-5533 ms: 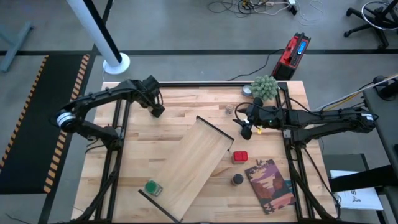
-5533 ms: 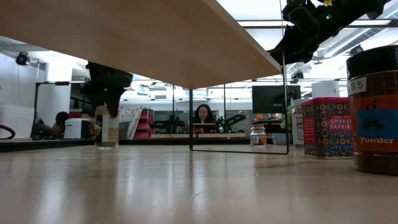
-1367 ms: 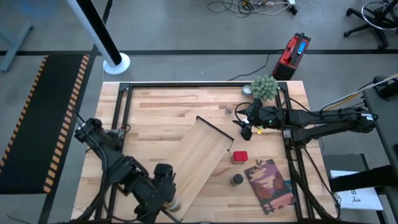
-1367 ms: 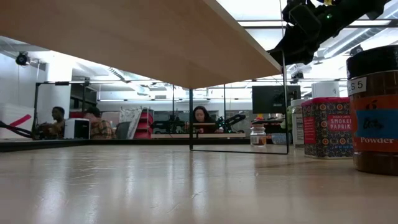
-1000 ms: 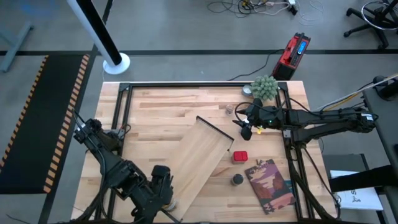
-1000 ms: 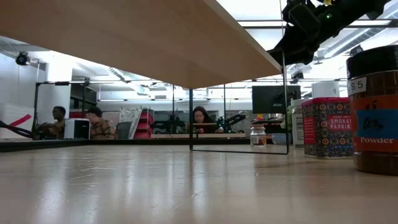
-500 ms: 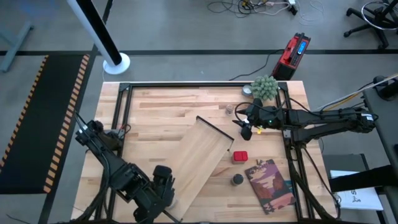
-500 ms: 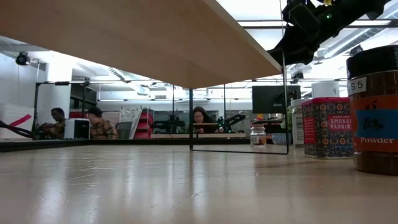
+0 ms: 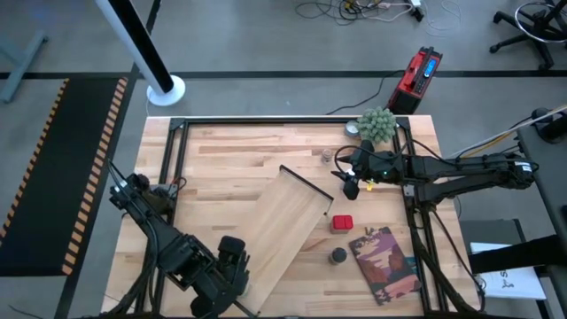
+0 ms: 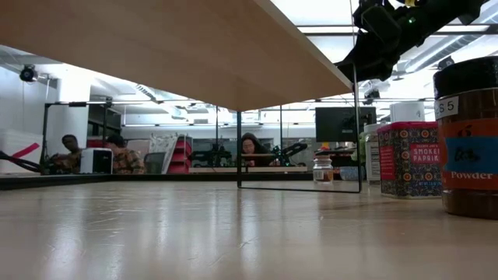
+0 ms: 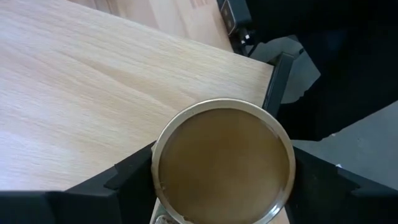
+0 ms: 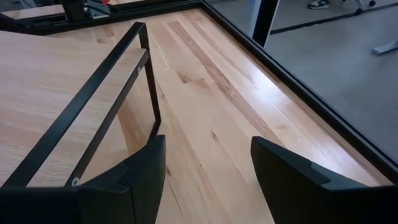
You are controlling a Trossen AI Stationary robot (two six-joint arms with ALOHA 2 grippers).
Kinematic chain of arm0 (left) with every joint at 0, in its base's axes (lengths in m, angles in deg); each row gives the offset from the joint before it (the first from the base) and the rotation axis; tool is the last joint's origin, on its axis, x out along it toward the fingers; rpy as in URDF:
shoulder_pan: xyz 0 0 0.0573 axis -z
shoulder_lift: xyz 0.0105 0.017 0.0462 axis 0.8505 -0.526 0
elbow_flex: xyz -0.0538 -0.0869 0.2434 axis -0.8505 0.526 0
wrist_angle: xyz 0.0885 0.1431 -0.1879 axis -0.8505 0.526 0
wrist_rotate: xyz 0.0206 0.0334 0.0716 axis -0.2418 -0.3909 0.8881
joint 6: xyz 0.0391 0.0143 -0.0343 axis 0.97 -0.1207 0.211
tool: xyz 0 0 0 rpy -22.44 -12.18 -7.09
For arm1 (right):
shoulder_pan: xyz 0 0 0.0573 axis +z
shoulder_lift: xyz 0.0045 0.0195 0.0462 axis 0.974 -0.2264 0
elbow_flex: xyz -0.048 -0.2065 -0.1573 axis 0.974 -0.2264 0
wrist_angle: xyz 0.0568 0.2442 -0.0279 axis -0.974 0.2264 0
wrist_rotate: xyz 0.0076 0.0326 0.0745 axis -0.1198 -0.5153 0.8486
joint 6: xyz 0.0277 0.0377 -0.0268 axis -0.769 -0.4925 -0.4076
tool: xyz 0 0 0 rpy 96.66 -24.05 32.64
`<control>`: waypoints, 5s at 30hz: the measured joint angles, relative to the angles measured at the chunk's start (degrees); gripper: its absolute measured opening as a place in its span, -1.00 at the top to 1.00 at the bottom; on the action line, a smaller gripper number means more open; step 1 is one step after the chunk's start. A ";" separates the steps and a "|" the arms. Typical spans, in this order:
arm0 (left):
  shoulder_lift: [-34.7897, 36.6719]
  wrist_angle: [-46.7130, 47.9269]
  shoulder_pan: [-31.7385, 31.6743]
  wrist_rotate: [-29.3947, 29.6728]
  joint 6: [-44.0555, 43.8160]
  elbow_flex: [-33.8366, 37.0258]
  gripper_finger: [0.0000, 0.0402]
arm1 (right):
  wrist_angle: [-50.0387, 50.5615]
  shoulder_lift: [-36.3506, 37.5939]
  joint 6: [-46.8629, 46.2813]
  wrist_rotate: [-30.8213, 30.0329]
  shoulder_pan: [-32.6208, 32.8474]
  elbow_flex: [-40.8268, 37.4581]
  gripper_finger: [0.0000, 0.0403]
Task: Shelf spices
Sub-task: Put the gold seasoning bottle on the shelf, then put the white seasoning bottle on the shelf
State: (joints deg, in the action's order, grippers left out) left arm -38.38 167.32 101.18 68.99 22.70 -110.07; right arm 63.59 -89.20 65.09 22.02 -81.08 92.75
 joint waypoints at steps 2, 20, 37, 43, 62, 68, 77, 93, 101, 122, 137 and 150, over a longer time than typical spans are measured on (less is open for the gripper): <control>-0.09 0.02 0.00 -0.02 0.02 0.01 -0.38 | 0.00 -0.01 0.00 0.02 0.02 0.00 -0.06; -0.22 -0.09 0.00 -0.94 1.52 0.01 -0.45 | -0.01 0.00 0.00 0.02 0.00 0.00 -0.06; -0.24 1.72 -0.07 -0.97 3.09 -2.13 -0.44 | -0.04 -0.02 0.00 0.00 0.00 0.00 -0.06; -0.24 1.52 -0.11 -0.99 2.96 -2.00 -0.48 | -0.05 -0.02 0.00 0.00 0.00 0.00 -0.06; 0.02 1.04 -0.98 -0.94 2.96 -2.02 -0.60 | -0.05 -0.01 0.25 -0.01 0.02 0.00 -0.06; 1.14 0.93 -1.49 -0.94 2.96 -2.00 -0.64 | -0.11 -0.01 0.34 -0.02 0.00 0.00 -0.06; 1.51 0.55 -2.21 -2.85 2.48 -2.02 -0.66 | -0.30 0.00 0.44 0.00 0.02 0.00 -0.06; 1.51 4.98 -4.23 8.32 3.97 -18.60 -0.62 | -0.23 0.00 2.31 -0.02 0.00 0.07 -0.06; 3.19 8.19 -14.00 17.43 7.56 -19.26 -0.45 | 0.70 1.29 3.76 -3.19 0.02 0.17 -0.06; 11.87 -0.41 -43.35 11.68 19.25 -19.48 -0.22 | 4.61 2.70 7.40 -0.43 -11.51 0.19 -0.06; 15.65 -2.34 -44.98 11.31 22.48 -18.72 -0.20 | 4.50 4.30 7.66 1.92 -15.39 -6.30 -0.06; 15.15 -24.37 -44.33 -1.69 24.06 -4.94 -0.17 | 7.04 11.16 5.03 7.32 -15.23 -8.71 -0.06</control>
State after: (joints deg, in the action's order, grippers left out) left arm -23.23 142.95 56.85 67.30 46.77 -115.00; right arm 70.63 -78.04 70.12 29.35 -96.31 84.05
